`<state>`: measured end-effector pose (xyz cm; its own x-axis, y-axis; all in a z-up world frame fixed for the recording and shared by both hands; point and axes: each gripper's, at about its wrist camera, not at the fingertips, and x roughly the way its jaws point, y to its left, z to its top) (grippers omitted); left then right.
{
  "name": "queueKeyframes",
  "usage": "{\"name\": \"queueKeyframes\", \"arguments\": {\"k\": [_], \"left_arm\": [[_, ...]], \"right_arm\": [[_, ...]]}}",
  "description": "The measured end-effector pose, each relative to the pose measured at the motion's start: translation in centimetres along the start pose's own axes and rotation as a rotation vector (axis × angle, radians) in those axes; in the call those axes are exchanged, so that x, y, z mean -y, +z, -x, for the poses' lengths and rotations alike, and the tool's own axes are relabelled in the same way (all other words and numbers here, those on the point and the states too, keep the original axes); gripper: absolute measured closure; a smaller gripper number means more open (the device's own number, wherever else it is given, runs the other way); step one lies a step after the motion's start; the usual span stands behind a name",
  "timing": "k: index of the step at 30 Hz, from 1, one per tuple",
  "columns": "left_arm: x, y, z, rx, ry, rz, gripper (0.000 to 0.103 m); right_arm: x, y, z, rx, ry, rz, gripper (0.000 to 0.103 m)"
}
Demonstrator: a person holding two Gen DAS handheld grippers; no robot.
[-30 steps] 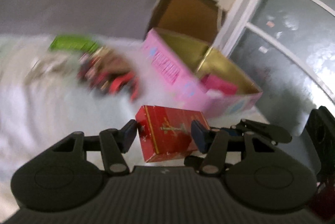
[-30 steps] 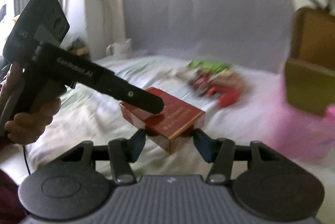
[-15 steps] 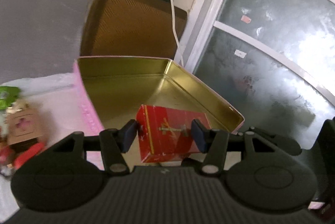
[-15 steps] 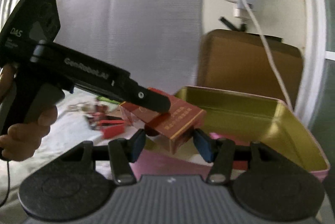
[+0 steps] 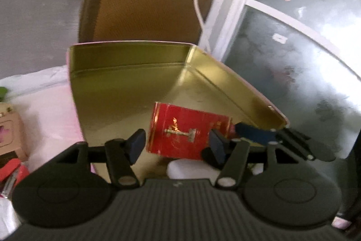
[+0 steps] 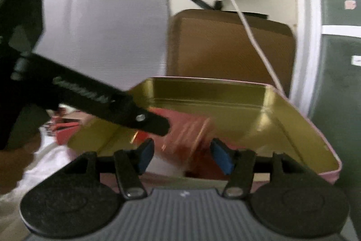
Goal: Organize rigid objects
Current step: 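Carry the red cigarette box into the pink tin and open the left gripper, then move the right tool toward the red stapler on the bed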
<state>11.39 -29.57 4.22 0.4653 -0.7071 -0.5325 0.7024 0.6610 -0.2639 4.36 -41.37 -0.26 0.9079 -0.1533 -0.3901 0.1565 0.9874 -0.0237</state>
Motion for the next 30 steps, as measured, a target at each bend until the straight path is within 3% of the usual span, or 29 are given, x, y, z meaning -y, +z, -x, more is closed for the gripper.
{"name": "queueKeyframes", "arguments": {"k": [2,8,15,18,21,25,27,30], "left_arm": [[-0.1,0.0,0.6,0.011,0.015,0.005,0.038],[-1.1,-1.3,4.3,0.075,0.065,-0.014,0.038],[-6.1,-4.5,9.8,0.127,0.101,0.052,0.038],[-9.4,-6.3,12.1,0.123,0.167,0.098,0.038],[-12.8,-8.1,14.0,0.114,0.283,0.119,0.038],[-16.3,-9.9,15.6,0.107,0.430,0.131,0.038],[-17.5,-10.6,16.0,0.105,0.467,0.144,0.038],[-18.7,-11.4,15.7,0.094,0.466,0.176,0.038]], "right_arm": [[0.2,-0.1,-0.4,-0.002,-0.036,-0.014,0.041],[-0.6,-0.3,1.2,0.032,-0.029,-0.035,0.042],[-3.6,0.6,3.8,0.109,0.006,-0.016,0.042],[-5.6,1.2,4.6,0.137,0.044,0.008,0.042],[-8.2,1.8,5.1,0.152,0.116,0.031,0.043],[-12.5,2.4,4.3,0.121,0.222,0.103,0.054],[-14.9,2.4,3.2,0.086,0.254,0.148,0.057],[-17.7,2.1,0.7,0.018,0.273,0.167,0.059]]}}
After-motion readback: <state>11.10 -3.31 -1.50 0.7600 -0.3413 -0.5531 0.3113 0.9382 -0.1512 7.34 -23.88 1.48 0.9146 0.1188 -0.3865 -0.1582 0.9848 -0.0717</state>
